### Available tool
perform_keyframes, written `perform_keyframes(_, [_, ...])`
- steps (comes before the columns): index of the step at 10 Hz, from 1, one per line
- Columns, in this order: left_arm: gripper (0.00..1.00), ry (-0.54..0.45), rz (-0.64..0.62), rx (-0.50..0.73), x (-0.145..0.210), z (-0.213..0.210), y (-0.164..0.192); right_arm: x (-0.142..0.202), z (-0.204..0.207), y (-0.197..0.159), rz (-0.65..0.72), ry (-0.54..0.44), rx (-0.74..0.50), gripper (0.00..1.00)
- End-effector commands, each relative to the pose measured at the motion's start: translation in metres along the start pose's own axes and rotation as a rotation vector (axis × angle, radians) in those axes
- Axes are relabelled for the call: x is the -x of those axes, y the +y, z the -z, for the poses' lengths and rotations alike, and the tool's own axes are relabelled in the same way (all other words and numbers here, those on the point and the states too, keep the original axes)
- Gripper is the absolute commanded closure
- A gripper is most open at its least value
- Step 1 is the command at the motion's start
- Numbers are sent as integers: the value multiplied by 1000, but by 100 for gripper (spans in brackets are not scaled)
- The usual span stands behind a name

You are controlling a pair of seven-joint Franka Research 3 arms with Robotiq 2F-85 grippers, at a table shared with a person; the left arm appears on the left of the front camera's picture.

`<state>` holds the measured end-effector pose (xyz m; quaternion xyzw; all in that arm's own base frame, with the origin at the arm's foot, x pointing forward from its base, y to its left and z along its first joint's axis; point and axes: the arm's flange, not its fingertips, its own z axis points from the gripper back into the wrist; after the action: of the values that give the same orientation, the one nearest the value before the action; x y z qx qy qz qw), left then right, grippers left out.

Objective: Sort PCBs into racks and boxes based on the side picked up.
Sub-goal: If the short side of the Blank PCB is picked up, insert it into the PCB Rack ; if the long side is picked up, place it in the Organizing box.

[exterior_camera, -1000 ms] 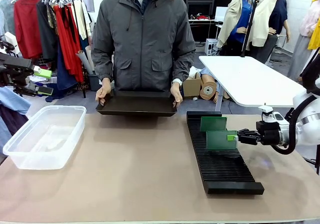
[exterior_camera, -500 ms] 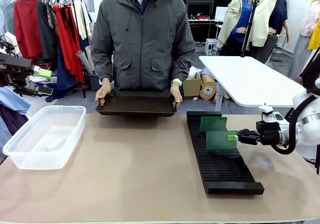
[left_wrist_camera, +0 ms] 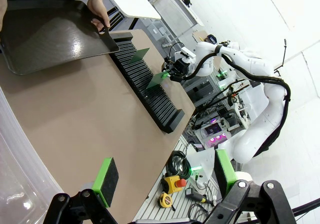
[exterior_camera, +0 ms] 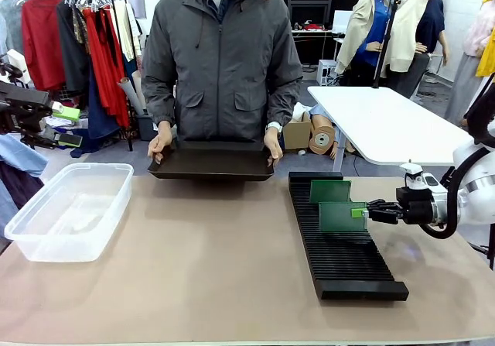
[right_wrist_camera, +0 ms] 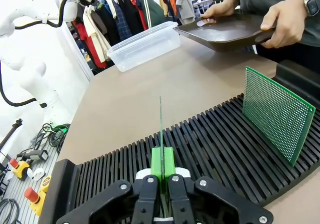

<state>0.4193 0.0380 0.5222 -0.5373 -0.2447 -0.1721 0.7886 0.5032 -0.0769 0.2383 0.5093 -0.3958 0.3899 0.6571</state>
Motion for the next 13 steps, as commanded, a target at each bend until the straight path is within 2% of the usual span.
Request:
perform_keyframes(1, [0, 0, -10, 10, 0, -1, -2, -2, -1, -3, -10, -9, 12, 100])
perform_keyframes(9, [0, 0, -10, 10, 0, -1, -2, 2, 1, -13, -69, 51, 15, 100])
perform_keyframes(13, [0, 0, -10, 10, 0, -1, -2, 17, -4, -27, -80, 15, -39, 100])
